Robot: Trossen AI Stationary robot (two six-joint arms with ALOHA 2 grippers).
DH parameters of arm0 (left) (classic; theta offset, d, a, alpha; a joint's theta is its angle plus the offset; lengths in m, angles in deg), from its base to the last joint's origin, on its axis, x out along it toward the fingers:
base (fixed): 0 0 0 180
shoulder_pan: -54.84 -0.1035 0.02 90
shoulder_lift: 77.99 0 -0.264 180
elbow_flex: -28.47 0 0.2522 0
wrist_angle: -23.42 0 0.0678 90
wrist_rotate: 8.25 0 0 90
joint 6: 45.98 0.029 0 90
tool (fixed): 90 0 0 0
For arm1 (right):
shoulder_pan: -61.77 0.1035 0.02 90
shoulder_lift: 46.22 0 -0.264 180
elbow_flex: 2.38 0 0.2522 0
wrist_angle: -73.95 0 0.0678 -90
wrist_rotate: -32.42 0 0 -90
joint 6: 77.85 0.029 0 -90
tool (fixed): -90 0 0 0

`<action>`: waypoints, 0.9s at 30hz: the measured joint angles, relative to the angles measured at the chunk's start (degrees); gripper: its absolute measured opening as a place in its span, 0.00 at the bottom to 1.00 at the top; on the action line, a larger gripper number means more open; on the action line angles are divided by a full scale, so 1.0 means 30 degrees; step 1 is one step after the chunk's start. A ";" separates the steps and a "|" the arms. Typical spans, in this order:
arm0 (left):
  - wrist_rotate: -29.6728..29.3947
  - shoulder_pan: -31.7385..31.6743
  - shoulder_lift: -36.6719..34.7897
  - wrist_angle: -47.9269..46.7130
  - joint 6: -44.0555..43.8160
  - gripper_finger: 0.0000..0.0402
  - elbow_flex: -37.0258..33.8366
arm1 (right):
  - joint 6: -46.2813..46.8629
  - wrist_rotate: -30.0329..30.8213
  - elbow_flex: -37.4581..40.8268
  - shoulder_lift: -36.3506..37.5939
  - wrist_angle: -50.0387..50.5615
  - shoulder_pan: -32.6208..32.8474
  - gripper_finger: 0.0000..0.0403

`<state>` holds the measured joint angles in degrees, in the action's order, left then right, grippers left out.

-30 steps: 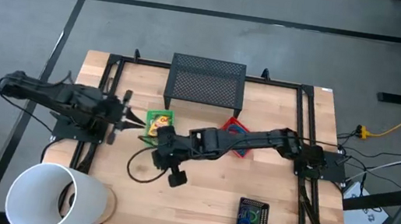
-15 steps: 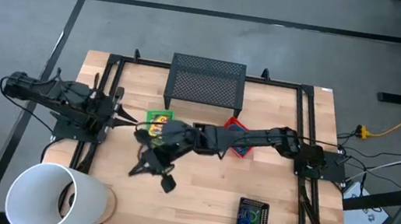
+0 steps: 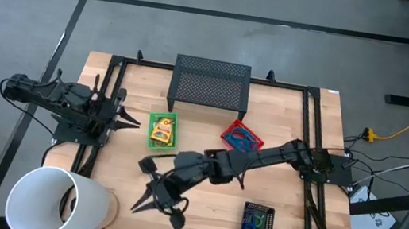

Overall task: Pick & Place Office Desk Supplies
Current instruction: Put the green bin on the shelf

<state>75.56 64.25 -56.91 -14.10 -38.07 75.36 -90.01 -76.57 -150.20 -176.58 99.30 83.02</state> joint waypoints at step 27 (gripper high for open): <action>0.1475 0.0000 0.0007 0.0406 0.0133 0.09 0.0000 | 0.4970 -0.6648 0.2622 0.1178 0.1253 -0.3147 0.05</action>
<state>79.99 64.25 -56.89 -12.88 -37.67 75.36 -75.10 -96.51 -142.34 -173.05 103.06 73.58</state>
